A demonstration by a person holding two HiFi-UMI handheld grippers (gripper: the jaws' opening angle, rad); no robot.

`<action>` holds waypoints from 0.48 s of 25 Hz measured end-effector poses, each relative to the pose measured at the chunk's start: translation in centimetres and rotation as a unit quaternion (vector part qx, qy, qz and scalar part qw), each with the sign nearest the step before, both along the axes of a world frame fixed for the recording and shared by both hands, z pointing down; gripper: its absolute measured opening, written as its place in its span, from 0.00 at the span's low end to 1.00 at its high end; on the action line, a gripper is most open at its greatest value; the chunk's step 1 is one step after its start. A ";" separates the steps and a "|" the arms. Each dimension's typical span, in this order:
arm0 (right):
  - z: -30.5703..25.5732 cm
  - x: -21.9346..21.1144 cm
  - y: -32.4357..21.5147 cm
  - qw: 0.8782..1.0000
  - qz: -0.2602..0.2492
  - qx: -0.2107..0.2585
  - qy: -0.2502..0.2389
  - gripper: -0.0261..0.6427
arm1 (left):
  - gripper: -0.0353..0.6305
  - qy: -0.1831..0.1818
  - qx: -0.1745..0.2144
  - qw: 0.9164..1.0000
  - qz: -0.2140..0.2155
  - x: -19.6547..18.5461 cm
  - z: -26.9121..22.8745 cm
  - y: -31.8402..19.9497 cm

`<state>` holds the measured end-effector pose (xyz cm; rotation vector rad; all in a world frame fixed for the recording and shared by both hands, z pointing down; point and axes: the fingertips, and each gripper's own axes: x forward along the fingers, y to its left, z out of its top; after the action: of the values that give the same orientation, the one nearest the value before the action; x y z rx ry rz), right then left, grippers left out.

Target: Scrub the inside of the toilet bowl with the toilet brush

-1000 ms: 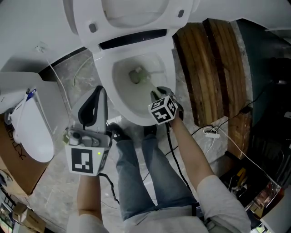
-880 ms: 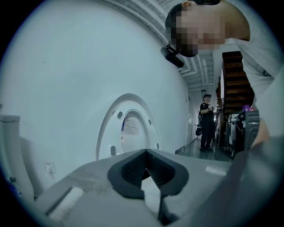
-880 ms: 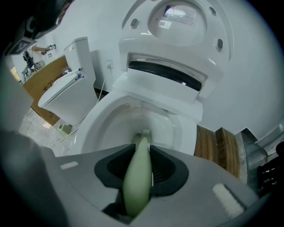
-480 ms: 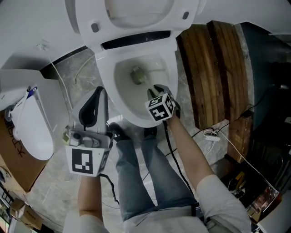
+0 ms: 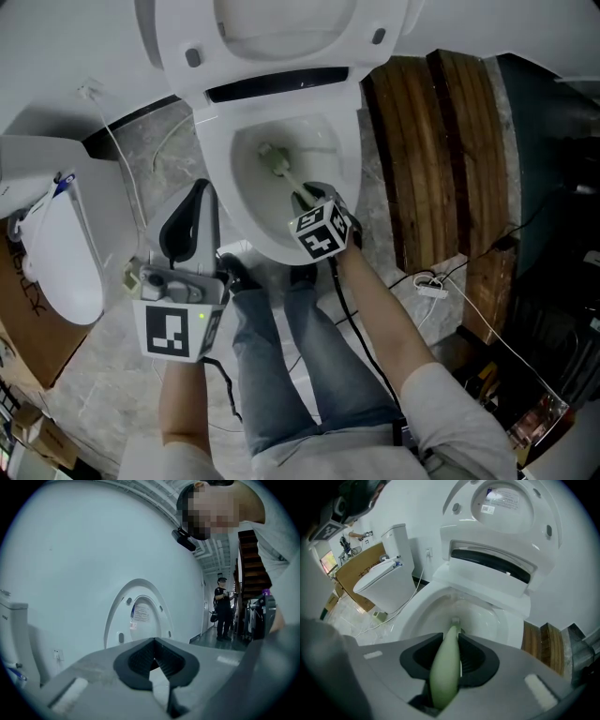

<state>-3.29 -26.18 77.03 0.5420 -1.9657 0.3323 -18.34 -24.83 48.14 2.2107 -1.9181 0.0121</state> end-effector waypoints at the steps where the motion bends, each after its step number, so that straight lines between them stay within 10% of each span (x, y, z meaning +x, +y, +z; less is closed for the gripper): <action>1: -0.2 0.4 -0.2 1.000 0.011 -0.001 -0.006 0.19 | 0.06 -0.002 -0.007 1.000 -0.002 0.2 0.1 0.2; 12: -6.9 5.3 1.2 0.991 0.092 -0.029 -0.093 0.20 | 0.06 -0.013 0.010 0.999 -0.038 3.6 -4.4 1.4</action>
<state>1.98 -24.99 70.08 0.6766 -2.0813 0.5727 -14.71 -23.42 43.72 2.1592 -2.0244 0.0098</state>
